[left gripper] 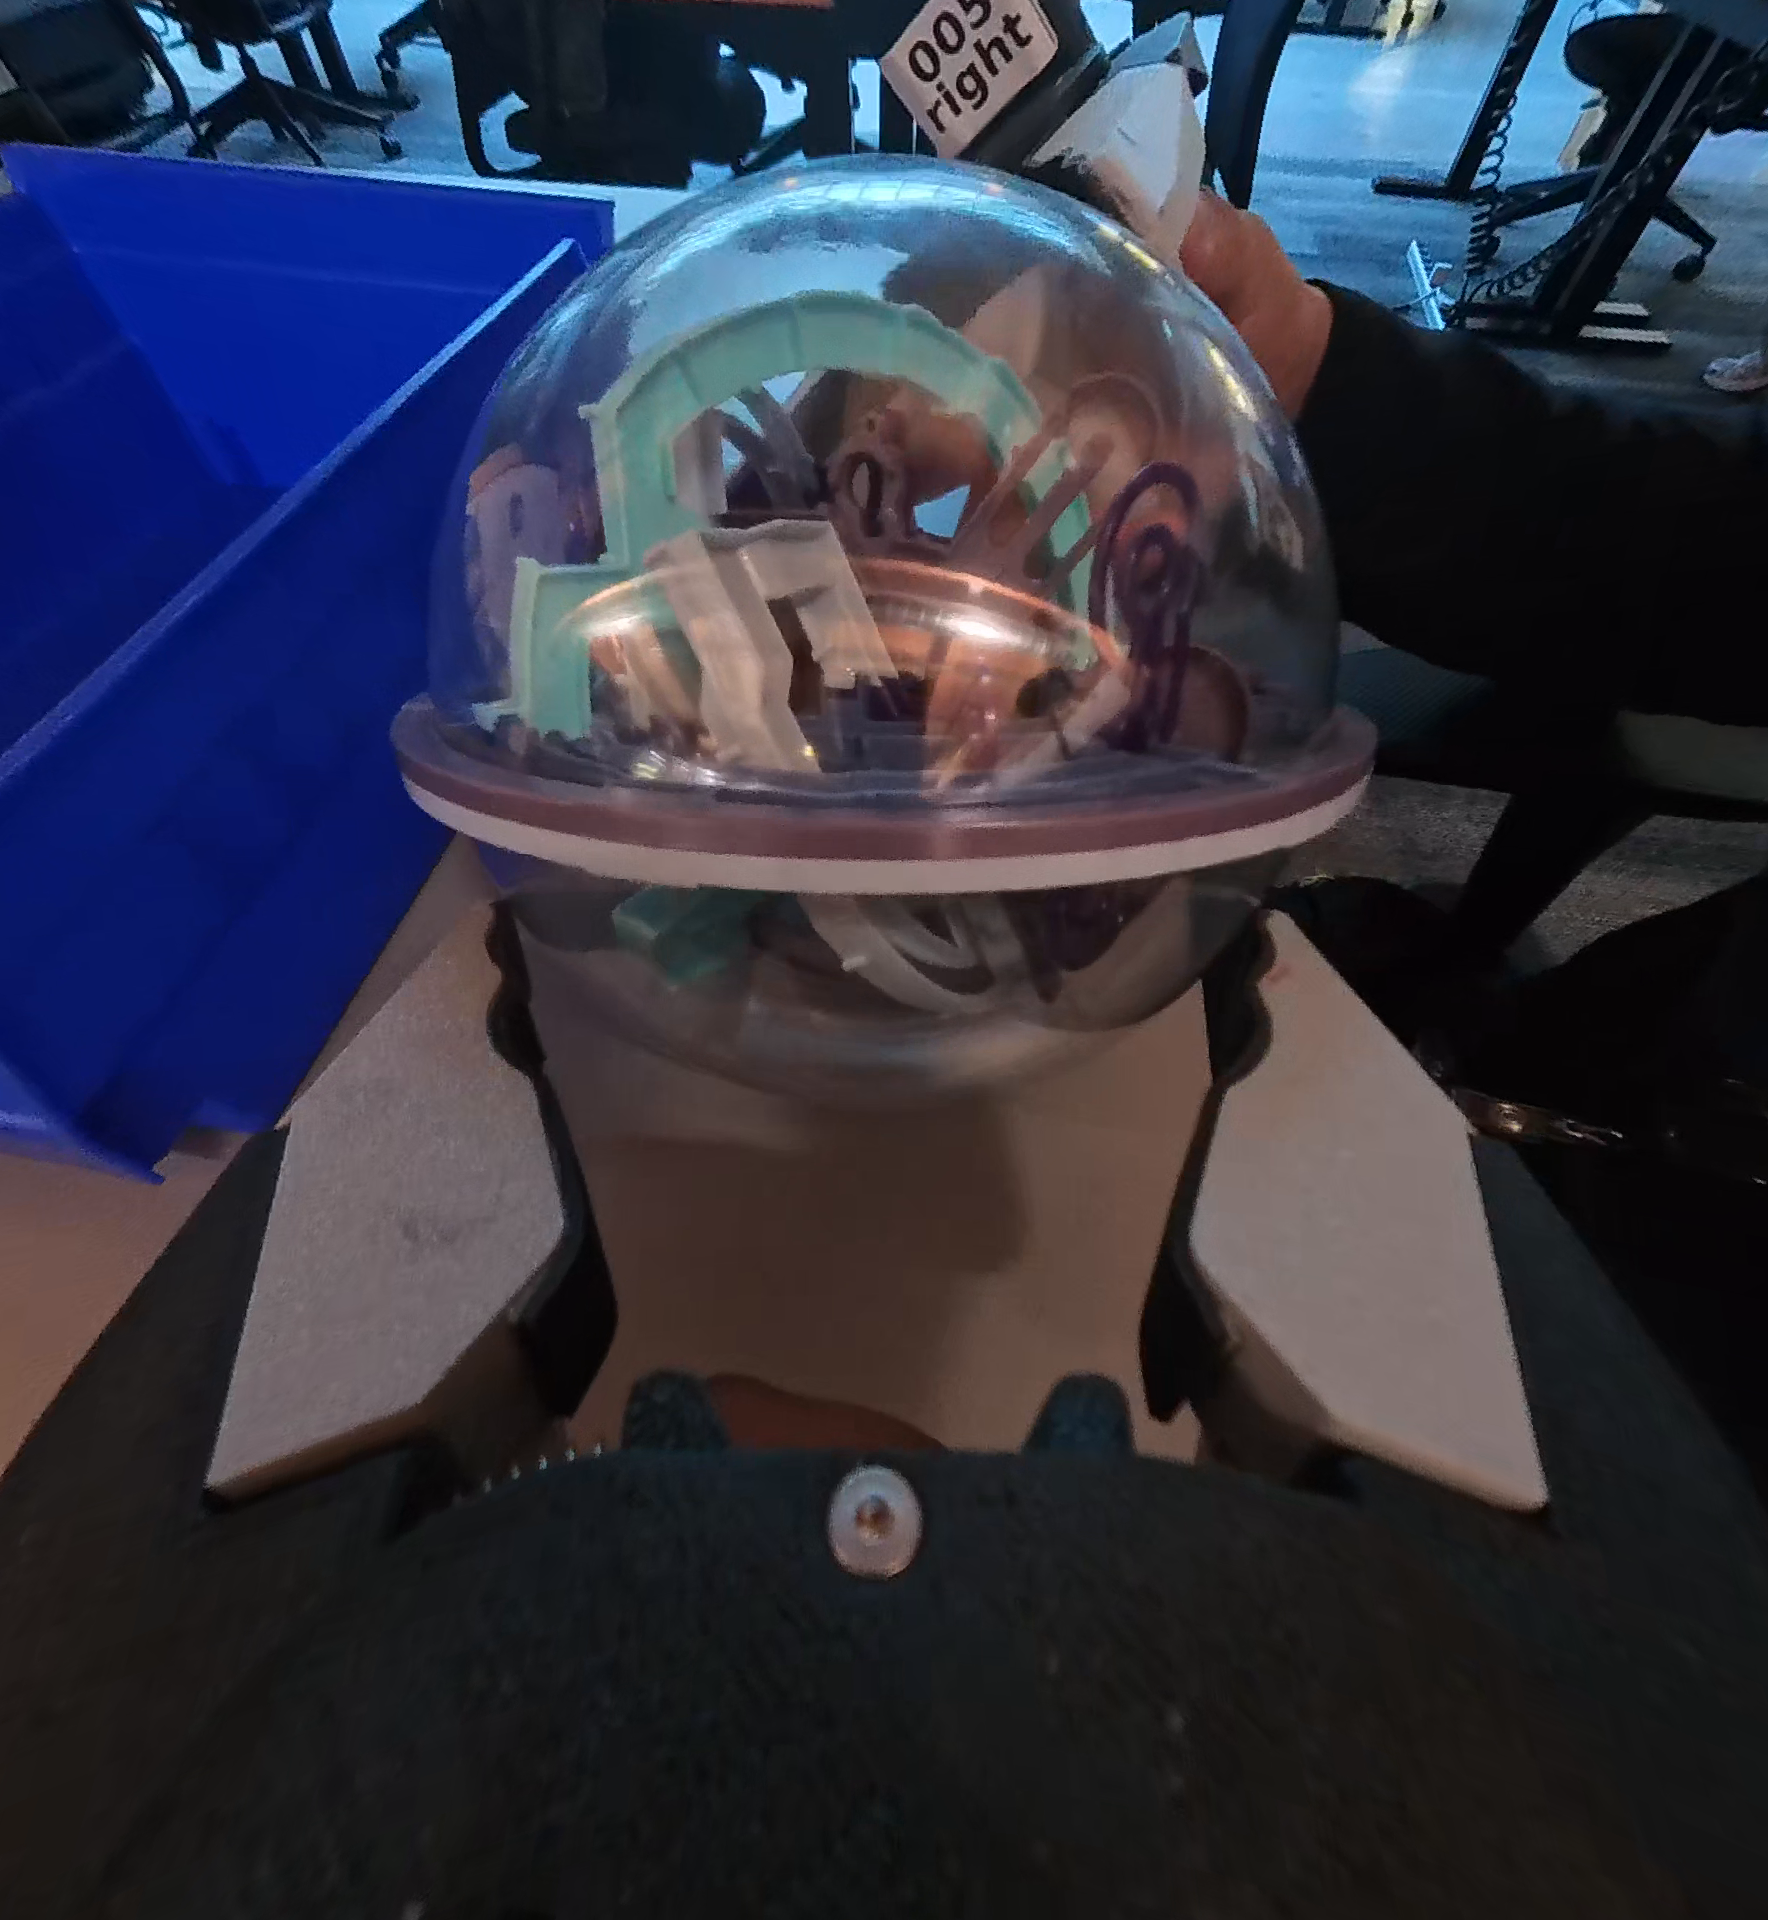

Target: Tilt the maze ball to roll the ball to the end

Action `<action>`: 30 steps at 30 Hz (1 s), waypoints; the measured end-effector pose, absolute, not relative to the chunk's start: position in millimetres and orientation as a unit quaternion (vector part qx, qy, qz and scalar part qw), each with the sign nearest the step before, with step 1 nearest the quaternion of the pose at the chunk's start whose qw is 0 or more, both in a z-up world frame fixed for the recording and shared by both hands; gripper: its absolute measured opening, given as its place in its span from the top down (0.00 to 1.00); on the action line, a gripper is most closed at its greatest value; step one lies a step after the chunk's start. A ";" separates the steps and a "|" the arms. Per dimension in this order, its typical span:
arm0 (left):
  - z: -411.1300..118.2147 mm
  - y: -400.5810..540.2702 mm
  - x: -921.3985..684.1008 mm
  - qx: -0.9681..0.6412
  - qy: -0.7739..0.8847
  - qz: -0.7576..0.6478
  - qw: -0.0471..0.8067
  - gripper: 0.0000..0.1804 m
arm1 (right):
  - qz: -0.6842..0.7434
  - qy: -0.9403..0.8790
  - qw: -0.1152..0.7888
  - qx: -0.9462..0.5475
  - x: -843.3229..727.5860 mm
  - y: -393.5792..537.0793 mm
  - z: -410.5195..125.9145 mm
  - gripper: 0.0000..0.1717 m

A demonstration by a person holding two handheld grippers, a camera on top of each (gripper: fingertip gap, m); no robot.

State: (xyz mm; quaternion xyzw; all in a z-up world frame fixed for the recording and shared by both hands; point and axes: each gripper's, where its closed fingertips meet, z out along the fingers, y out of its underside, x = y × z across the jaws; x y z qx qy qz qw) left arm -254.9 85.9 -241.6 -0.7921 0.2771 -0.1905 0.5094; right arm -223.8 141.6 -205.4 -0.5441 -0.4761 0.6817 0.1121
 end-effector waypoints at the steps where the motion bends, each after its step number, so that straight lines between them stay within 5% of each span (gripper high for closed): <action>1: -241.7 86.5 -254.8 -0.792 0.276 -0.191 0.510 0.27 | 0.684 -0.473 0.112 -0.544 -224.1 142.1 -205.5 0.31; 12: -233.4 92.4 -251.2 -0.780 0.257 -0.209 0.531 0.25 | 0.717 -0.431 0.047 -0.546 -222.4 146.7 -213.5 0.31; 20: -230.3 92.7 -252.6 -0.780 0.263 -0.184 0.537 0.25 | 0.672 -0.481 0.109 -0.552 -210.8 153.5 -206.3 0.45; 30: -223.1 91.2 -248.1 -0.772 0.257 -0.213 0.541 0.25 | 0.647 -0.537 0.089 -0.534 -200.7 140.1 -219.0 0.39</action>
